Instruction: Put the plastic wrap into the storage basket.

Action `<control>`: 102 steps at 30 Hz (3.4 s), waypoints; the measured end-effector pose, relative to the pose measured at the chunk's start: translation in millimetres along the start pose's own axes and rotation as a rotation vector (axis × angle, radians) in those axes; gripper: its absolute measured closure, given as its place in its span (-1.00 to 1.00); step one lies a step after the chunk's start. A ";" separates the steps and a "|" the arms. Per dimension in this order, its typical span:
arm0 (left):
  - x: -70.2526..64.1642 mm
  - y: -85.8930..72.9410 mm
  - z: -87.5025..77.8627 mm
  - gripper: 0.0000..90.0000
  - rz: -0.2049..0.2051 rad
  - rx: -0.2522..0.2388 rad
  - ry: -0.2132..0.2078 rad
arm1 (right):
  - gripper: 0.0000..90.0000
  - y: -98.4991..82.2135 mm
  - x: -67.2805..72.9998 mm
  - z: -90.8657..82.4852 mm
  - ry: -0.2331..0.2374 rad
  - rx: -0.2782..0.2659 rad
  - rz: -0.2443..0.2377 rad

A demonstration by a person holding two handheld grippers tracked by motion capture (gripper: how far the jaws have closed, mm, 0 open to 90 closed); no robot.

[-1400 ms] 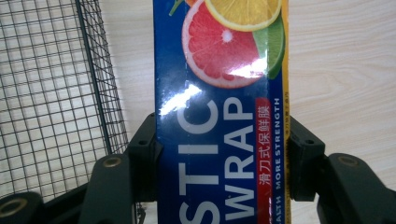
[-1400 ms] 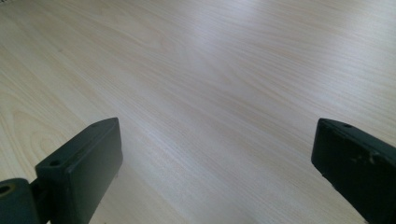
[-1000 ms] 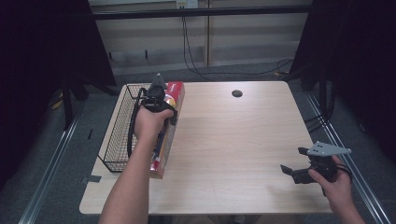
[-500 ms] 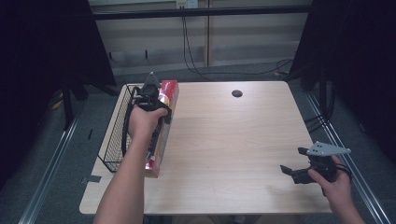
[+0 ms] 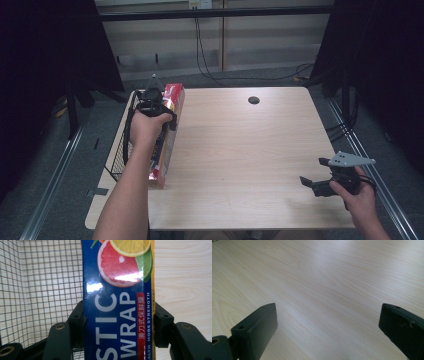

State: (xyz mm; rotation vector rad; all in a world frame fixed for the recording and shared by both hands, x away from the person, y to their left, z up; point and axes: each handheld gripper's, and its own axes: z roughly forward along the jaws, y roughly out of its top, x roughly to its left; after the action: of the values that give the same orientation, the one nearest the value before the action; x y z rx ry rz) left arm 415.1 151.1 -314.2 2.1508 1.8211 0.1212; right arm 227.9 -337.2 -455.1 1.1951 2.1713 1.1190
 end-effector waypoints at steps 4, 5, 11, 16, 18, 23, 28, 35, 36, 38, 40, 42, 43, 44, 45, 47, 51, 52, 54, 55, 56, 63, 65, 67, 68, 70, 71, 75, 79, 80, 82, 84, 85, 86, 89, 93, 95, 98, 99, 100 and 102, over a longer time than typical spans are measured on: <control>5.2 -0.1 -1.0 -0.05 -0.008 -0.008 0.000 | -0.96 0.3 0.1 0.3 -0.002 -0.002 0.009; 6.2 -0.2 -1.1 -0.05 -0.013 -0.008 0.002 | -0.96 0.3 0.1 0.3 -0.002 -0.002 0.009; 14.1 -0.4 0.1 -0.05 -0.035 -0.006 -0.005 | -0.96 0.2 0.8 1.0 -0.004 -0.001 0.006; 19.2 -0.3 0.6 -0.05 -0.043 -0.006 0.013 | -0.96 0.3 0.8 1.3 -0.005 -0.001 0.005; 20.4 -0.3 1.6 -0.05 -0.053 -0.005 0.020 | -0.96 0.3 0.7 1.5 -0.006 -0.001 0.003; 26.0 -0.2 5.4 -0.05 -0.050 -0.003 0.022 | -0.96 0.1 0.8 1.4 -0.006 0.000 0.004; 30.8 -0.7 7.7 -0.05 -0.071 -0.005 0.024 | -0.96 -0.2 0.3 1.4 -0.010 -0.001 0.000; 39.4 0.1 8.3 -0.05 -0.074 -0.006 0.036 | -0.96 -0.3 0.6 1.2 -0.015 -0.002 0.002; 40.5 0.0 8.3 -0.05 -0.083 -0.007 0.030 | -0.96 -0.3 0.5 1.2 -0.014 -0.003 0.001; 43.0 -0.1 9.1 -0.05 -0.092 -0.009 0.028 | -0.96 -0.3 0.7 1.4 -0.016 -0.001 0.003; 46.4 -0.5 9.5 -0.05 -0.093 -0.009 0.021 | -0.96 -0.5 0.6 2.0 -0.012 0.001 -0.001; 48.9 -0.8 10.1 -0.05 -0.096 -0.007 0.027 | -0.96 -0.5 1.1 2.5 -0.013 0.003 0.000; 49.1 -0.8 11.0 -0.05 -0.102 -0.011 0.031 | -0.96 -0.5 1.3 3.2 -0.012 0.001 -0.003; 50.7 -0.7 11.3 -0.05 -0.094 -0.007 0.035 | -0.96 -0.4 1.6 3.7 -0.009 0.001 -0.003; 51.9 -0.8 11.8 -0.05 -0.104 -0.007 0.033 | -0.96 -0.2 2.1 3.9 -0.011 0.004 -0.004; 54.8 -1.3 13.9 -0.05 -0.112 -0.006 0.033 | -0.96 0.0 2.3 4.7 -0.006 0.005 -0.007; 61.0 -1.8 18.1 -0.05 -0.100 -0.005 0.046 | -0.96 0.2 3.5 6.8 -0.004 0.008 -0.010; 61.4 -2.0 19.4 -0.05 -0.111 -0.005 0.042 | -0.96 0.2 3.5 7.0 -0.005 0.008 -0.010; 64.2 -2.2 21.8 -0.05 -0.116 -0.001 0.044 | -0.96 0.3 3.7 7.3 -0.007 0.011 -0.008; 65.6 -2.2 22.8 -0.05 -0.112 -0.002 0.048 | -0.96 0.1 3.6 7.3 -0.002 0.012 -0.009; 66.3 -2.4 23.9 -0.05 -0.120 -0.002 0.046 | -0.96 0.0 3.7 7.4 -0.004 0.013 -0.009; 73.2 -2.3 30.0 -0.05 -0.135 -0.011 0.046 | -0.96 0.3 2.9 6.7 -0.010 0.008 -0.012; 75.0 -2.1 31.3 -0.05 -0.122 -0.008 0.058 | -0.96 -0.1 3.1 7.2 -0.003 0.014 -0.010; 76.4 -2.0 33.0 -0.05 -0.126 -0.006 0.053 | -0.96 -0.4 3.0 7.5 -0.002 0.017 -0.015; 75.8 -2.0 34.2 -0.05 -0.132 -0.004 0.053 | -0.96 -0.2 3.1 7.5 -0.001 0.016 -0.015; 76.1 -1.6 36.5 -0.05 -0.122 -0.001 0.059 | -0.96 0.5 3.7 7.3 -0.005 0.013 -0.011; 75.8 -1.5 37.9 -0.05 -0.131 -0.004 0.053 | -0.96 0.7 4.1 7.5 -0.002 0.013 -0.010; 77.8 -0.4 41.7 -0.05 -0.118 0.006 0.063 | -0.96 0.3 4.1 8.1 0.002 0.015 -0.017; 78.6 -0.2 46.4 -0.05 -0.144 0.004 0.054 | -0.96 0.6 3.9 7.7 -0.003 0.013 -0.011; 78.5 -0.2 47.7 -0.05 -0.148 0.004 0.059 | -0.96 0.6 3.3 7.5 -0.005 0.013 -0.012; 79.4 -0.1 50.3 -0.05 -0.150 0.009 0.065 | -0.96 0.6 3.3 7.3 -0.004 0.011 -0.009; 82.0 -0.2 52.6 -0.05 -0.144 0.015 0.064 | -0.96 0.5 3.1 7.3 -0.001 0.011 -0.010; 81.4 -0.4 54.5 -0.05 -0.160 0.014 0.061 | -0.96 0.4 3.4 7.1 -0.003 0.013 -0.008; 82.2 -0.3 55.6 -0.05 -0.154 0.017 0.069 | -0.96 0.5 3.3 7.1 -0.002 0.012 -0.008; 83.8 0.0 58.7 -0.05 -0.161 0.024 0.070 | -0.96 0.6 3.2 7.2 -0.001 0.011 -0.010; 85.2 0.3 59.6 -0.05 -0.165 0.022 0.070 | -0.96 0.6 3.2 7.2 -0.004 0.012 -0.011; 84.5 0.2 60.4 -0.05 -0.162 0.015 0.077 | -0.96 0.6 3.0 7.5 -0.002 0.012 -0.010; 84.2 0.1 61.3 -0.05 -0.168 0.017 0.073 | -0.96 0.8 3.3 7.7 -0.005 0.013 -0.011; 85.4 0.3 61.3 -0.05 -0.158 0.024 0.071 | -0.96 1.0 3.7 7.7 -0.004 0.011 -0.014; 84.8 0.0 62.2 -0.06 -0.165 0.018 0.076 | -0.96 1.1 3.6 7.8 -0.001 0.009 -0.018; 84.8 -0.2 63.0 -0.06 -0.171 0.023 0.073 | -0.96 1.2 3.7 7.6 -0.003 0.009 -0.016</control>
State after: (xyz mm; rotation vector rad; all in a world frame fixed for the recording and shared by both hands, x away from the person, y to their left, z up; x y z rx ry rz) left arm 447.4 221.9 -385.6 2.0193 2.0478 0.1418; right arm 231.6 -330.3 -458.5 1.1801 2.1823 1.1013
